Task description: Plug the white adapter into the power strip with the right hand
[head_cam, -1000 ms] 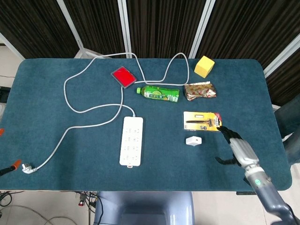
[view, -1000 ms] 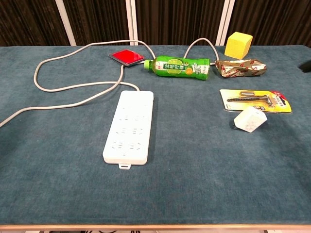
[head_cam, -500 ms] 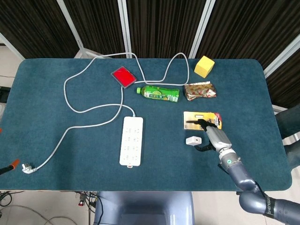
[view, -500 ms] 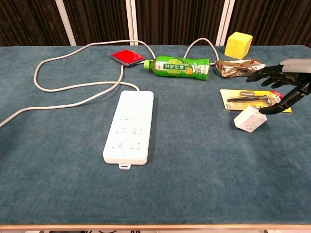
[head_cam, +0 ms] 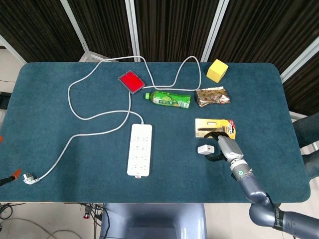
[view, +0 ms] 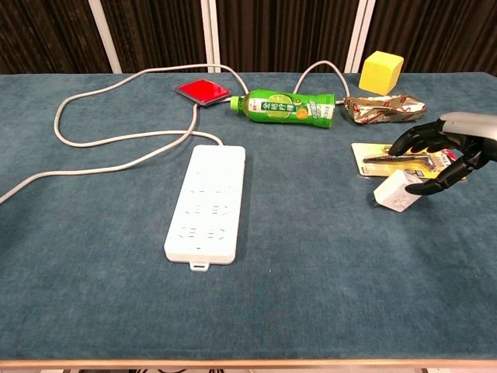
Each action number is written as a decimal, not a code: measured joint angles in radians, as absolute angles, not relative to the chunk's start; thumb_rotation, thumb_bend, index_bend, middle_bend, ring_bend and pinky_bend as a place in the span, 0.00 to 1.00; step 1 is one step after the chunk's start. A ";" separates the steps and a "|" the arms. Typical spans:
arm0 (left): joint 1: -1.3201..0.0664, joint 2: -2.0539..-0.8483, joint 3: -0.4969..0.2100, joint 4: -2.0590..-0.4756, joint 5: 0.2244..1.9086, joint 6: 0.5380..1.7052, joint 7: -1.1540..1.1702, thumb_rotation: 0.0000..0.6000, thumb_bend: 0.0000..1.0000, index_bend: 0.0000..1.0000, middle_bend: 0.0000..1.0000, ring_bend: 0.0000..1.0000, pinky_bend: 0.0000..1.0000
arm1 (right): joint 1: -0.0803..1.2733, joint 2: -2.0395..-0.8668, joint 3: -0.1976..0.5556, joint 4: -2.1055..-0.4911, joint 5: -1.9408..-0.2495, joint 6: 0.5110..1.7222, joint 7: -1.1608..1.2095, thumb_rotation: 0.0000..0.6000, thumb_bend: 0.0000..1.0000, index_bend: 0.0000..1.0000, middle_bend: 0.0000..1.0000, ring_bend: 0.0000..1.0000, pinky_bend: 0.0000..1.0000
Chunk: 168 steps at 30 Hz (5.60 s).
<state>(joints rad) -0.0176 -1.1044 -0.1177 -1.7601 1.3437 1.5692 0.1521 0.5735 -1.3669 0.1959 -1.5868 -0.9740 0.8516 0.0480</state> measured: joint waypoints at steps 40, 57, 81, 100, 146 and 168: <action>-0.024 -1.104 -0.111 -1.773 1.329 1.550 0.182 1.00 0.06 0.16 0.00 0.00 0.00 | 0.563 -1.476 0.178 -1.441 -1.024 0.839 0.095 1.00 0.46 0.41 0.36 0.22 0.07; -0.023 -1.099 -0.107 -1.777 1.330 1.546 0.178 1.00 0.06 0.16 0.00 0.00 0.00 | 0.560 -1.499 0.193 -1.424 -1.056 0.876 0.091 1.00 0.51 0.57 0.48 0.33 0.07; -0.017 -1.091 -0.111 -1.779 1.330 1.559 0.161 1.00 0.06 0.16 0.00 0.00 0.00 | 0.824 -1.347 0.189 -1.723 -0.786 0.899 -0.625 1.00 0.51 0.63 0.52 0.36 0.07; -0.017 -1.081 -0.118 -1.775 1.317 1.552 0.139 1.00 0.06 0.16 0.00 0.00 0.00 | 1.169 -1.599 0.365 -1.752 -0.068 1.268 -1.000 1.00 0.56 0.63 0.52 0.36 0.07; -0.025 -1.088 -0.123 -1.767 1.300 1.542 0.152 1.00 0.06 0.16 0.00 0.00 0.00 | 1.256 -1.871 0.459 -1.400 -0.150 1.184 -0.955 1.00 0.56 0.64 0.52 0.36 0.07; -0.032 -1.092 -0.125 -1.763 1.291 1.531 0.158 1.00 0.06 0.16 0.00 0.00 0.00 | 1.299 -1.929 0.496 -1.338 -0.140 1.185 -1.003 1.00 0.56 0.64 0.52 0.36 0.07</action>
<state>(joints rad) -0.0322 -1.0921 -0.1247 -1.7633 1.2906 1.5312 0.1581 1.2988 -1.9289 0.4962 -1.3377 -0.1398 1.1845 -1.0035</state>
